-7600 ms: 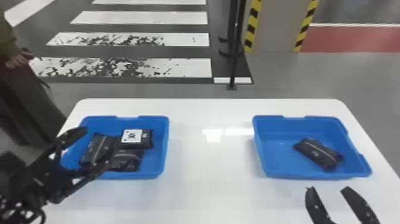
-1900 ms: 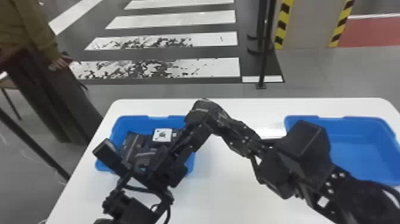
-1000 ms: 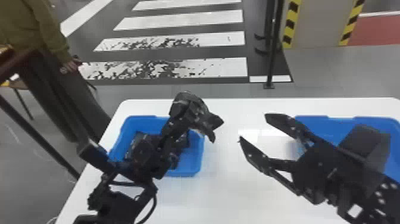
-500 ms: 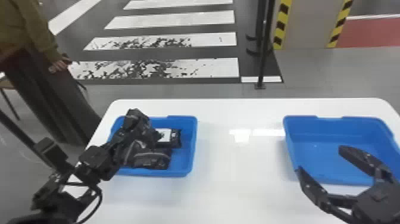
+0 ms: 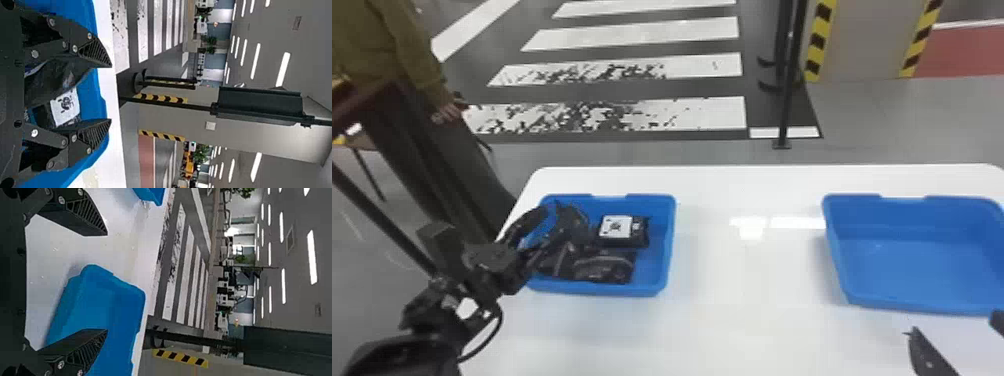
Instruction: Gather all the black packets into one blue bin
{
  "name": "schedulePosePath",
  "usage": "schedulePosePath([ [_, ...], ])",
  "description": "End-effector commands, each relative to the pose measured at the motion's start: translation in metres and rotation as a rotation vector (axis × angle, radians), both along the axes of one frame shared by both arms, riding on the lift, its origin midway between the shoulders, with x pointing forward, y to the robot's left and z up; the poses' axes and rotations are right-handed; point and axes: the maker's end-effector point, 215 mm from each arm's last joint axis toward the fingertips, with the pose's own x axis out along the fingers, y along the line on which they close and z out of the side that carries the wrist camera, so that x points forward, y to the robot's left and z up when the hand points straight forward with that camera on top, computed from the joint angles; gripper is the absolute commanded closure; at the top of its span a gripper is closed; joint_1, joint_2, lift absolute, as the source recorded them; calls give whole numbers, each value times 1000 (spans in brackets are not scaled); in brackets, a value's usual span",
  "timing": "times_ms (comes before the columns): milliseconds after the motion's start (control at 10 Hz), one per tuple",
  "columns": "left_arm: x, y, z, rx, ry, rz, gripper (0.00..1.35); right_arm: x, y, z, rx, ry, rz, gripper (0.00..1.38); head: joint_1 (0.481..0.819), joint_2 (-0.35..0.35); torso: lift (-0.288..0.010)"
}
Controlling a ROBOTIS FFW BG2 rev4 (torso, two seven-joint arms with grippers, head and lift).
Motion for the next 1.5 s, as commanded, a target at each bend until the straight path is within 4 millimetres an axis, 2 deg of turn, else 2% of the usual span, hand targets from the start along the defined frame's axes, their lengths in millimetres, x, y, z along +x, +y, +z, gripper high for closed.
schedulePosePath([
  [0, -14, -2, 4, -2, -49, 3, 137, -18, -30, -14, 37, 10, -69, 154, 695, 149, -110],
  [100, -31, -11, 13, -58, -112, 5, 157, -28, -46, -12, 21, -1, -95, 154, 695, 128, -110],
  [200, -56, -12, 18, -118, -149, 29, 159, -33, -55, -13, 36, -17, -120, 154, 695, 95, -110],
  [300, -89, -13, 35, -133, -181, 53, 160, -35, -60, -7, 35, -42, -137, 153, 695, 80, -110],
  [400, -120, -25, 50, -122, -186, 60, 160, -36, -64, 0, 41, -68, -155, 151, 695, 63, -110],
  [500, -150, -30, 57, -122, -174, 87, 160, -40, -72, 0, 53, -84, -177, 154, 695, 52, -110],
  [700, -186, -22, 64, -118, -159, 162, 171, -51, -85, 8, 56, -116, -221, 154, 695, 15, -110],
  [900, -210, -29, 51, -100, -75, 162, 180, -59, -94, 16, 39, -147, -252, 154, 695, -5, -110],
  [1000, -215, -29, 46, -106, -51, 167, 185, -66, -98, 17, 26, -162, -263, 156, 695, -22, -110],
  [1200, -217, -29, 40, -85, -8, 165, 186, -68, -102, 17, 15, -167, -276, 156, 695, -42, -110],
  [1400, -213, -38, 38, -94, 2, 145, 186, -63, -101, 18, 14, -178, -273, 156, 695, -53, -110],
])
